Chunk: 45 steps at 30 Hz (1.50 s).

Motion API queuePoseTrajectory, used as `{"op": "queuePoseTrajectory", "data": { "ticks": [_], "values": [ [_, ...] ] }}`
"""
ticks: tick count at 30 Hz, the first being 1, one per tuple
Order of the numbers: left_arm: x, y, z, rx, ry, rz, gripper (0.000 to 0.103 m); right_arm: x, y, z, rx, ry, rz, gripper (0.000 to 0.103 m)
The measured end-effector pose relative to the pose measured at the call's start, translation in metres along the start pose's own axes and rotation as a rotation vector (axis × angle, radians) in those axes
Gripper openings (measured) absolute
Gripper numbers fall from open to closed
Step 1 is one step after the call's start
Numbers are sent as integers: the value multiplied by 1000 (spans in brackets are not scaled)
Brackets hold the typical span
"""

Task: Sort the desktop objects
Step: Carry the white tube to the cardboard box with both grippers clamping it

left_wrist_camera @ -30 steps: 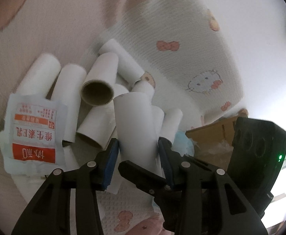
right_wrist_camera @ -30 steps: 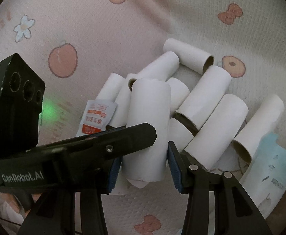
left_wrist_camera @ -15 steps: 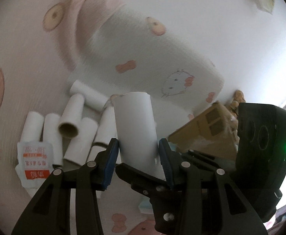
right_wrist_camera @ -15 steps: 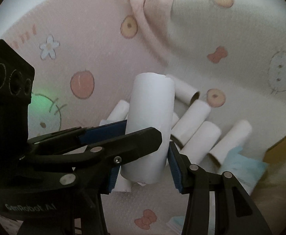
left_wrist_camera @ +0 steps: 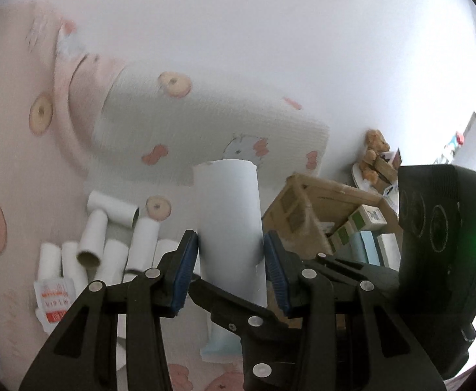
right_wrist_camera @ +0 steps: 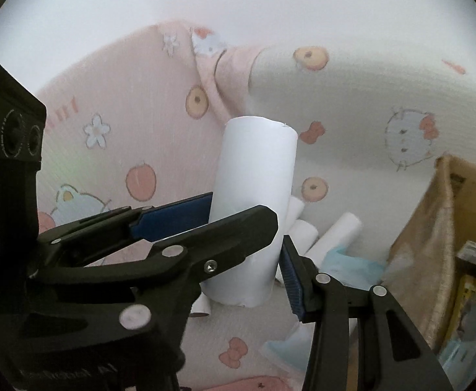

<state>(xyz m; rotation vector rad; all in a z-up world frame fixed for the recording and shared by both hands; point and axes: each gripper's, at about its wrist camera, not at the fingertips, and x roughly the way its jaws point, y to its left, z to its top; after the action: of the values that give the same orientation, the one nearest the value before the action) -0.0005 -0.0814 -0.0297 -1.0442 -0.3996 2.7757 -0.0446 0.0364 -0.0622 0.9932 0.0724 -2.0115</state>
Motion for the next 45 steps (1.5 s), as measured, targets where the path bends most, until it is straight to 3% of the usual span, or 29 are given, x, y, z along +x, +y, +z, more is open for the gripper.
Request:
{"op": "queuePoseTrajectory", "data": {
  "ticks": [9, 17, 25, 39, 45],
  "values": [
    [-5, -37, 15, 38, 14, -27, 46, -43, -22, 5, 41, -71, 6, 44],
    [7, -91, 35, 148, 53, -77, 46, -85, -56, 9, 117, -114, -29, 44],
    [19, -126, 47, 214, 107, -119, 46, -116, -85, 16, 153, -100, -61, 44],
    [71, -162, 70, 277, 281, -176, 46, -133, -133, 22, 158, -56, -128, 44],
    [112, -166, 67, 243, 413, -165, 46, -121, -164, 20, 216, -1, -121, 44]
  ]
}}
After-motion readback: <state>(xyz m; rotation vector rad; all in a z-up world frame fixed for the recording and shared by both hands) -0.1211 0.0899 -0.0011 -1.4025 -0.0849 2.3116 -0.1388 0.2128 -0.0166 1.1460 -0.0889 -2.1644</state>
